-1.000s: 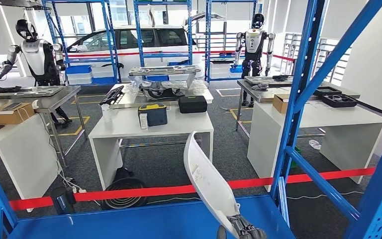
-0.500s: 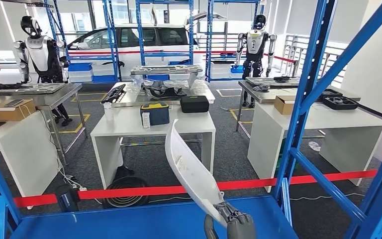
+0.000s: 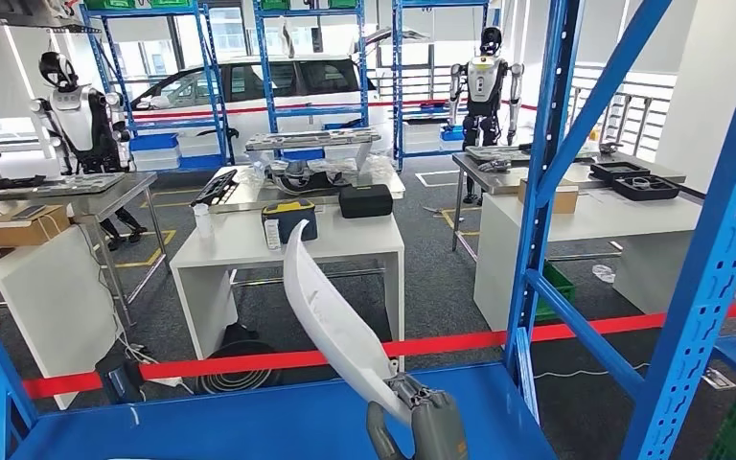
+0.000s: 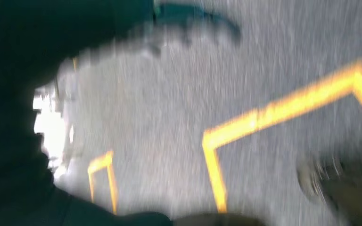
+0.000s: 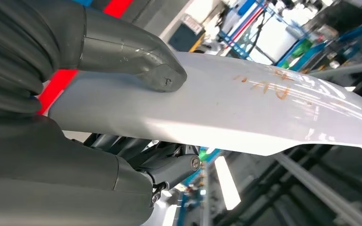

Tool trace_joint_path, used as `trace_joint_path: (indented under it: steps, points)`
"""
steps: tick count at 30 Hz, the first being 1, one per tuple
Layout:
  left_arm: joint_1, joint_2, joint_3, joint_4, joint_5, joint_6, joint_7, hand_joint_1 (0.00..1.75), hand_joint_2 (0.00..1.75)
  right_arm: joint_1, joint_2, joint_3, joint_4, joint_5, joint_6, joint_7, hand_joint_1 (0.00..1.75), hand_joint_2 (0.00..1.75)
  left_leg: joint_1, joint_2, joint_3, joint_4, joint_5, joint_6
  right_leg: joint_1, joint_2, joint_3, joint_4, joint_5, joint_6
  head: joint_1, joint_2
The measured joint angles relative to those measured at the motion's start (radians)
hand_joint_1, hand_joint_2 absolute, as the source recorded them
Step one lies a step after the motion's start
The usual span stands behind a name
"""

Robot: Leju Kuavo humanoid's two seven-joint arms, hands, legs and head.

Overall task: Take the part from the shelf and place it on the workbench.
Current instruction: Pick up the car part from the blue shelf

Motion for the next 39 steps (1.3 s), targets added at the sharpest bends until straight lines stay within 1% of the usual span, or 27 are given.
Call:
trace_joint_path:
  steps: [2, 3, 4, 6, 8, 10, 12, 13, 14, 16, 17, 18, 19, 21, 23, 25, 27, 28, 30, 31, 32, 33, 34, 35, 36, 37, 39]
  points:
    - [-0.001, 0.003, 0.000, 0.000, -0.020, -0.018, -0.026, 0.00, 1.75, -0.005, -0.004, 0.000, 0.007, 0.007, -0.020, 0.019, 1.75, 1.75, 0.001, 0.000, -0.028, 0.113, -0.062, -0.005, 0.002, -0.003, -0.021, 0.001, 0.016, -0.001, 0.000, 0.000]
    - [-0.002, 0.003, 0.000, -0.001, -0.024, -0.025, -0.034, 0.00, 1.75, -0.003, -0.007, -0.002, 0.007, 0.022, -0.032, 0.031, 1.75, 1.75, 0.002, 0.000, -0.022, 0.135, -0.064, -0.005, 0.003, -0.005, -0.033, 0.001, 0.025, 0.000, 0.000, 0.000]
    - [-0.004, 0.004, 0.000, -0.001, -0.027, -0.032, -0.039, 0.00, 1.75, 0.005, -0.011, -0.005, 0.003, 0.045, -0.047, 0.046, 1.75, 1.75, 0.002, 0.000, 0.001, 0.122, -0.048, -0.003, 0.004, -0.005, -0.043, 0.001, 0.034, 0.001, 0.000, 0.000]
    - [-0.008, 0.004, 0.001, -0.003, -0.017, -0.038, -0.045, 0.00, 1.75, 0.037, -0.017, -0.018, -0.023, 0.108, -0.075, 0.075, 1.75, 1.75, 0.001, 0.000, 0.097, 0.003, -0.005, 0.005, 0.006, -0.006, -0.060, 0.002, 0.050, 0.006, 0.000, 0.000]
    - [-0.012, 0.003, 0.004, -0.004, 0.000, -0.031, -0.041, 0.00, 1.75, 0.075, -0.019, -0.030, -0.060, 0.169, -0.087, 0.094, 1.75, 1.75, -0.004, -0.001, 0.182, -0.122, 0.003, 0.014, 0.007, -0.006, -0.067, 0.001, 0.064, 0.015, 0.001, 0.000]
    - [-0.013, 0.001, 0.009, -0.004, 0.008, -0.021, -0.030, 0.00, 1.75, 0.102, -0.018, -0.033, -0.087, 0.206, -0.081, 0.104, 1.75, 1.75, -0.011, -0.002, 0.200, -0.163, 0.001, 0.023, 0.004, -0.005, -0.069, -0.005, 0.081, 0.027, 0.001, 0.000]
    - [-0.013, -0.001, 0.012, -0.002, 0.009, -0.017, -0.016, 0.00, 1.75, 0.115, -0.017, -0.033, -0.099, 0.228, -0.068, 0.113, 1.75, 1.75, -0.012, 0.001, 0.186, -0.170, 0.021, 0.038, 0.002, -0.002, -0.075, -0.009, 0.089, 0.041, 0.000, 0.000]
    - [-0.014, -0.001, 0.014, -0.001, 0.009, -0.016, -0.008, 0.00, 1.75, 0.117, -0.016, -0.034, -0.102, 0.236, -0.060, 0.116, 1.75, 1.75, -0.010, 0.003, 0.178, -0.174, 0.033, 0.046, 0.002, -0.001, -0.083, 0.004, 0.068, 0.045, 0.001, 0.000]
    - [-0.014, -0.001, 0.016, -0.001, 0.009, -0.015, -0.004, 0.00, 1.75, 0.116, -0.014, -0.034, -0.103, 0.244, -0.050, 0.117, 1.75, 1.75, -0.008, 0.006, 0.167, -0.177, 0.047, 0.053, 0.001, 0.000, -0.097, 0.037, 0.029, 0.049, 0.001, -0.001]
    - [-0.017, 0.002, 0.020, 0.000, 0.011, -0.013, -0.012, 0.00, 1.75, 0.111, -0.006, -0.033, -0.104, 0.255, -0.020, 0.115, 1.75, 1.75, -0.008, 0.008, 0.137, -0.173, 0.070, 0.060, 0.000, 0.000, -0.130, 0.157, -0.076, 0.054, 0.003, -0.001]
    - [-0.018, 0.005, 0.023, 0.000, 0.014, -0.012, -0.022, 0.00, 1.75, 0.109, 0.000, -0.031, -0.105, 0.258, -0.003, 0.114, 1.75, 1.75, -0.009, 0.009, 0.121, -0.170, 0.082, 0.061, -0.001, 0.000, -0.139, 0.218, -0.106, 0.055, 0.003, -0.001]
    - [-0.019, 0.008, 0.027, 0.000, 0.019, -0.009, -0.033, 0.00, 1.75, 0.106, 0.007, -0.027, -0.105, 0.259, 0.013, 0.114, 1.75, 1.75, -0.010, 0.009, 0.103, -0.165, 0.092, 0.061, 0.000, 0.000, -0.137, 0.257, -0.111, 0.056, 0.003, -0.001]
    - [-0.020, 0.010, 0.033, 0.000, 0.026, -0.004, -0.041, 0.00, 1.75, 0.101, 0.014, -0.022, -0.105, 0.258, 0.024, 0.113, 1.75, 1.75, -0.010, 0.009, 0.086, -0.160, 0.101, 0.059, 0.001, 0.000, -0.120, 0.265, -0.096, 0.055, 0.004, -0.001]
    - [-0.020, 0.014, 0.049, -0.001, 0.046, 0.022, -0.054, 0.00, 1.75, 0.077, 0.034, -0.010, -0.104, 0.247, 0.036, 0.107, 1.75, 1.75, -0.010, 0.010, 0.052, -0.145, 0.117, 0.053, 0.002, 0.000, -0.034, 0.175, -0.054, 0.050, 0.004, -0.001]
    - [-0.020, 0.016, 0.069, -0.002, 0.064, 0.055, -0.063, 0.00, 1.75, 0.045, 0.058, -0.001, -0.101, 0.233, 0.044, 0.099, 1.75, 1.75, -0.012, 0.011, 0.029, -0.131, 0.131, 0.044, 0.006, 0.000, 0.056, 0.045, -0.060, 0.043, 0.003, -0.001]
    - [-0.020, 0.016, 0.084, -0.004, 0.070, 0.069, -0.068, 0.00, 1.75, 0.022, 0.073, 0.003, -0.098, 0.227, 0.049, 0.097, 1.75, 1.75, -0.011, 0.009, 0.023, -0.129, 0.145, 0.032, 0.011, 0.002, 0.081, -0.007, -0.076, 0.033, 0.003, -0.001]
    - [-0.018, 0.015, 0.093, -0.003, 0.070, 0.066, -0.072, 0.00, 1.75, 0.003, 0.085, 0.006, -0.091, 0.224, 0.060, 0.097, 1.75, 1.75, -0.009, 0.006, 0.018, -0.132, 0.154, 0.018, 0.010, 0.000, 0.069, -0.011, -0.059, 0.019, 0.003, -0.001]
    - [-0.017, 0.015, 0.096, -0.003, 0.070, 0.059, -0.074, 0.00, 1.75, -0.009, 0.093, 0.007, -0.086, 0.222, 0.068, 0.099, 1.75, 1.75, -0.007, 0.005, 0.011, -0.121, 0.138, 0.012, 0.009, -0.001, 0.061, -0.014, -0.047, 0.011, 0.002, -0.001]
    - [-0.016, 0.015, 0.101, -0.002, 0.068, 0.041, -0.078, 0.00, 1.75, -0.033, 0.108, 0.007, -0.073, 0.218, 0.081, 0.105, 1.75, 1.75, -0.003, 0.003, -0.014, -0.048, 0.055, 0.002, 0.005, -0.004, 0.038, -0.018, -0.021, 0.000, 0.001, -0.002]
    - [-0.016, 0.014, 0.101, -0.002, 0.067, 0.034, -0.080, 0.00, 1.75, -0.042, 0.113, 0.007, -0.067, 0.216, 0.085, 0.108, 1.75, 1.75, 0.000, 0.003, -0.028, 0.012, 0.005, -0.003, 0.005, -0.004, 0.024, -0.018, -0.009, -0.002, 0.001, -0.002]
    - [-0.016, 0.014, 0.101, -0.002, 0.067, 0.030, -0.081, 0.00, 1.75, -0.048, 0.116, 0.007, -0.061, 0.215, 0.086, 0.111, 1.75, 1.75, 0.002, 0.003, -0.037, 0.073, -0.028, -0.007, 0.006, -0.005, 0.010, -0.017, 0.003, -0.002, 0.000, -0.002]
    - [-0.016, 0.014, 0.101, -0.002, 0.066, 0.028, -0.081, 0.00, 1.75, -0.051, 0.117, 0.007, -0.056, 0.214, 0.087, 0.112, 1.75, 1.75, 0.004, 0.003, -0.038, 0.119, -0.037, -0.011, 0.006, -0.006, -0.005, -0.015, 0.015, 0.000, 0.000, -0.002]
    - [-0.016, 0.013, 0.102, -0.003, 0.066, 0.026, -0.081, 0.00, 1.75, -0.054, 0.118, 0.007, -0.052, 0.214, 0.087, 0.114, 1.75, 1.75, 0.006, 0.003, -0.026, 0.138, -0.024, -0.013, 0.006, -0.008, -0.020, -0.013, 0.026, 0.002, 0.000, -0.002]
    - [-0.016, 0.014, 0.102, -0.003, 0.066, 0.025, -0.081, 0.00, 1.75, -0.056, 0.119, 0.007, -0.048, 0.214, 0.087, 0.115, 1.75, 1.75, 0.008, 0.004, 0.001, 0.122, 0.003, -0.015, 0.006, -0.009, -0.035, -0.011, 0.038, 0.005, 0.000, -0.002]
    - [-0.017, 0.014, 0.102, -0.003, 0.066, 0.025, -0.081, 0.00, 1.75, -0.057, 0.120, 0.006, -0.045, 0.213, 0.086, 0.115, 1.75, 1.75, 0.011, 0.003, 0.046, 0.073, 0.026, -0.015, 0.005, -0.009, -0.049, -0.009, 0.048, 0.009, 0.000, -0.002]
    - [-0.018, 0.014, 0.102, -0.004, 0.066, 0.023, -0.080, 0.00, 1.75, -0.059, 0.122, 0.004, -0.044, 0.213, 0.085, 0.117, 1.75, 1.75, 0.012, 0.002, 0.103, 0.001, 0.030, -0.014, 0.006, -0.009, -0.060, -0.008, 0.058, 0.014, 0.000, -0.002]
    - [-0.020, 0.013, 0.102, -0.006, 0.062, 0.018, -0.073, 0.00, 1.75, -0.059, 0.122, -0.005, -0.044, 0.217, 0.084, 0.125, 1.75, 1.75, 0.008, -0.001, 0.187, -0.123, 0.011, -0.004, 0.007, -0.010, -0.071, -0.008, 0.077, 0.026, 0.000, -0.002]
